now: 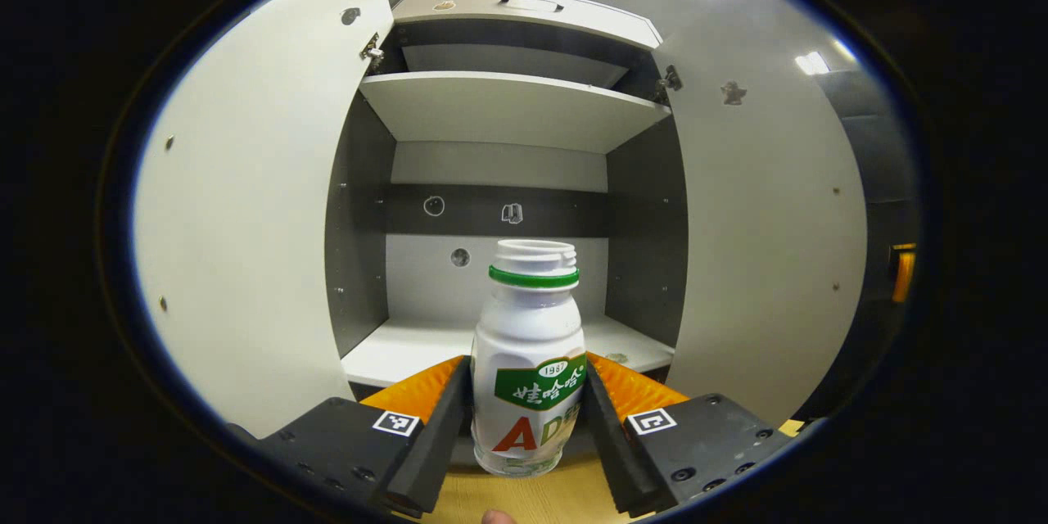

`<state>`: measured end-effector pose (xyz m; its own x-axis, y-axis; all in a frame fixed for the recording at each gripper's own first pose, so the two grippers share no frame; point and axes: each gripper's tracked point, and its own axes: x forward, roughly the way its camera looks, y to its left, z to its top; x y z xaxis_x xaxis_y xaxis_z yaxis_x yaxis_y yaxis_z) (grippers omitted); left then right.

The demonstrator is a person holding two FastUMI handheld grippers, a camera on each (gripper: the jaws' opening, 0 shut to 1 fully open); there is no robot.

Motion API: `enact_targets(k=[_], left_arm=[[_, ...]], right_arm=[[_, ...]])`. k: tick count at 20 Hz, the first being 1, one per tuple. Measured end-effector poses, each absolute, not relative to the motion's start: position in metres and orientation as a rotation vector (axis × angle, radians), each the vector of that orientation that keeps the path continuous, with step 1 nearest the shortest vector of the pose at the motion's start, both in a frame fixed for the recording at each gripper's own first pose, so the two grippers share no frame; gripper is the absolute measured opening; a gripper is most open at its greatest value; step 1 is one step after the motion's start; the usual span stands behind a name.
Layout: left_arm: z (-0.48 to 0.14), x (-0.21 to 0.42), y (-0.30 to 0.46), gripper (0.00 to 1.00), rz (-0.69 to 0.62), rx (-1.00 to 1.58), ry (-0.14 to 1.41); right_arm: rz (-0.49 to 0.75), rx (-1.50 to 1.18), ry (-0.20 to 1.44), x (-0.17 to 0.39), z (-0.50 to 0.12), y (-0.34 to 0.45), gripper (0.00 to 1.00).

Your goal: Grasp the bottle in the cabinet with the left hand and place it on the coaster, then close the right door with the right hand and the left door with the left hand.

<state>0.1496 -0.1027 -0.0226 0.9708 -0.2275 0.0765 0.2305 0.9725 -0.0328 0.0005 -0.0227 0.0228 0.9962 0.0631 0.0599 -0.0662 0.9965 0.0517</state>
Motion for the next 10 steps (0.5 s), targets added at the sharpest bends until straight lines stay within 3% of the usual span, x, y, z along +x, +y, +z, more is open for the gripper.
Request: enact_targets(k=[10], left_arm=[[-0.128,0.062,-0.111,0.77,-0.234,-0.051,-0.076]], right_arm=[[0.062,0.052,-0.089,-0.002,0.035,-0.02,0.97]])
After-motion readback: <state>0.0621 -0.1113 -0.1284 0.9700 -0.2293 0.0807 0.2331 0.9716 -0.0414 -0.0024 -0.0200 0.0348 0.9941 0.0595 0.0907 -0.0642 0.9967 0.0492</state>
